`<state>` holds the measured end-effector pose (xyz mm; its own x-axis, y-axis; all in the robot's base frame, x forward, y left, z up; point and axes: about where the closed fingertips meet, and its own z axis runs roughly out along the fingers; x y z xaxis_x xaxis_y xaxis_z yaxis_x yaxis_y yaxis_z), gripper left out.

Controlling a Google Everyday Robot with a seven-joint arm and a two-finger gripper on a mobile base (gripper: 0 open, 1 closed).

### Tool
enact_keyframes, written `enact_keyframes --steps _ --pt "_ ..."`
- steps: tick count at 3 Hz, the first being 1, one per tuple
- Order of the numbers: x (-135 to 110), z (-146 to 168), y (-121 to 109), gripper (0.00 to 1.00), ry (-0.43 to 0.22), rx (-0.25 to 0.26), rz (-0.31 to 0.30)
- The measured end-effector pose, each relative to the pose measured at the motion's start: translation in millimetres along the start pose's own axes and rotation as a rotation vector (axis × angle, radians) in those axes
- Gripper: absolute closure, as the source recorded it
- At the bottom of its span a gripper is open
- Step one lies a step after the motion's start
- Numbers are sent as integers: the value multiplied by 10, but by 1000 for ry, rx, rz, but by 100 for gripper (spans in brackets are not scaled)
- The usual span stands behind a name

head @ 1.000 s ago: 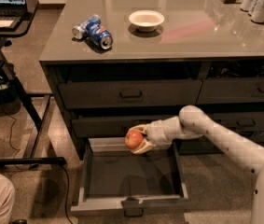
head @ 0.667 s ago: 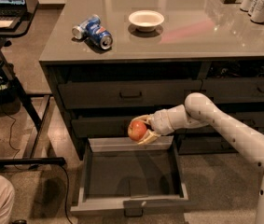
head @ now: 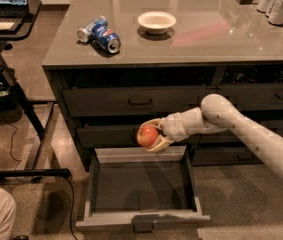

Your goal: Pick apple from bottom drawer and place on counter

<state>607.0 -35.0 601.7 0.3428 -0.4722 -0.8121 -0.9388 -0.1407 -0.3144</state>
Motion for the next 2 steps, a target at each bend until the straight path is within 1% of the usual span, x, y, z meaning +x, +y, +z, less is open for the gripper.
enact_keyframes --steps 1,2 --pt "-559 -266 -127 100 50 33 -18" --pt "-1189 -641 -474 100 126 102 -55"
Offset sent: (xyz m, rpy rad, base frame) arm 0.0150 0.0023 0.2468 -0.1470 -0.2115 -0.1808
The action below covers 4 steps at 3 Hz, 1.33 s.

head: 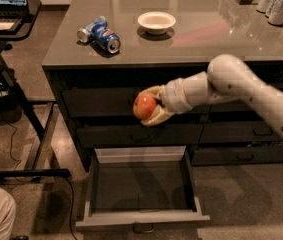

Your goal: Pick apple from bottom drawer and place on counter

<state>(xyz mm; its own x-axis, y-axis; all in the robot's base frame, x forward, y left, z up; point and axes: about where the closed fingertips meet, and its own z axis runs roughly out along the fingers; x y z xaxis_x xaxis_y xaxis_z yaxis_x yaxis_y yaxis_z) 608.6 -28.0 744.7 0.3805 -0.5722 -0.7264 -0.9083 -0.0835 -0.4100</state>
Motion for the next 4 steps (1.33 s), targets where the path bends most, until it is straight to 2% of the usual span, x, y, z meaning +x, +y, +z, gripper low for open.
enact_keyframes --steps 1,2,3,4 --pt "-414 -404 -455 100 61 69 -23" --pt "-612 -823 -907 100 82 162 -2" --pt "-612 -822 -906 100 82 162 -2" --pt "-599 -811 -888 100 89 160 24"
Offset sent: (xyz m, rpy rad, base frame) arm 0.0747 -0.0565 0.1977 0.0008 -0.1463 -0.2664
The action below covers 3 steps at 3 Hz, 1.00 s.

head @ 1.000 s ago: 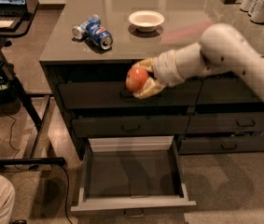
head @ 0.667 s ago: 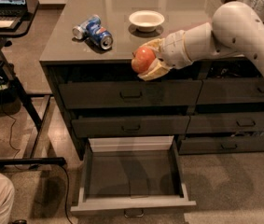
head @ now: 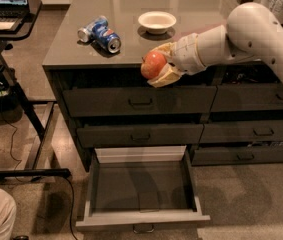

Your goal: Pick apple from bottom drawer and place on counter

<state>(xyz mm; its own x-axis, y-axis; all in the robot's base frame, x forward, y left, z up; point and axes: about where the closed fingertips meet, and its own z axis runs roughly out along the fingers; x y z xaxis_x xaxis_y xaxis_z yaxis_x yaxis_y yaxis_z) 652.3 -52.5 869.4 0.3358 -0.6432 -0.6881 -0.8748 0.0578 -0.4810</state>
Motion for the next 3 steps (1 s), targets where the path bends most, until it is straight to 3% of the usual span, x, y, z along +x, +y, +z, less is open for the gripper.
enact_keyframes --steps 1,3 --pt "184 -5 -208 100 38 70 79" --pt "680 -189 -795 100 99 352 314"
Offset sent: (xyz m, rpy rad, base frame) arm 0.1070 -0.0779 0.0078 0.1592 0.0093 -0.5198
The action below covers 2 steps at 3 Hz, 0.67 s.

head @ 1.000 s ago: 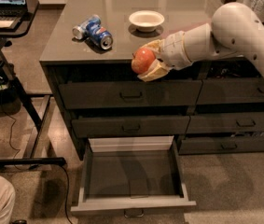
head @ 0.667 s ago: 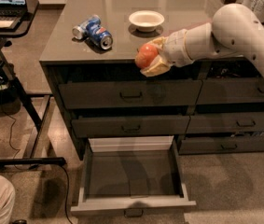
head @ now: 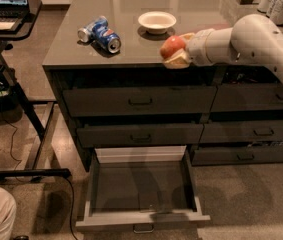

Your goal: Pick apple from bottom drawer and place on counter

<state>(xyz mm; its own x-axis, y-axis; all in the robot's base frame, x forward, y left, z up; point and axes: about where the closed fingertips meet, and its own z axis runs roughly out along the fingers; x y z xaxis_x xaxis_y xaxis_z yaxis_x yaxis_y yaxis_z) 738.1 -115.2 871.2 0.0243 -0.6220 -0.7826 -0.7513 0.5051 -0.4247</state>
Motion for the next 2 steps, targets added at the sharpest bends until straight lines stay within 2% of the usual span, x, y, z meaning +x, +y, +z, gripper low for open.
enact_keyframes --steps 1,2 --pt "69 61 -364 100 6 134 94" --pt "160 241 -619 100 -4 203 162"
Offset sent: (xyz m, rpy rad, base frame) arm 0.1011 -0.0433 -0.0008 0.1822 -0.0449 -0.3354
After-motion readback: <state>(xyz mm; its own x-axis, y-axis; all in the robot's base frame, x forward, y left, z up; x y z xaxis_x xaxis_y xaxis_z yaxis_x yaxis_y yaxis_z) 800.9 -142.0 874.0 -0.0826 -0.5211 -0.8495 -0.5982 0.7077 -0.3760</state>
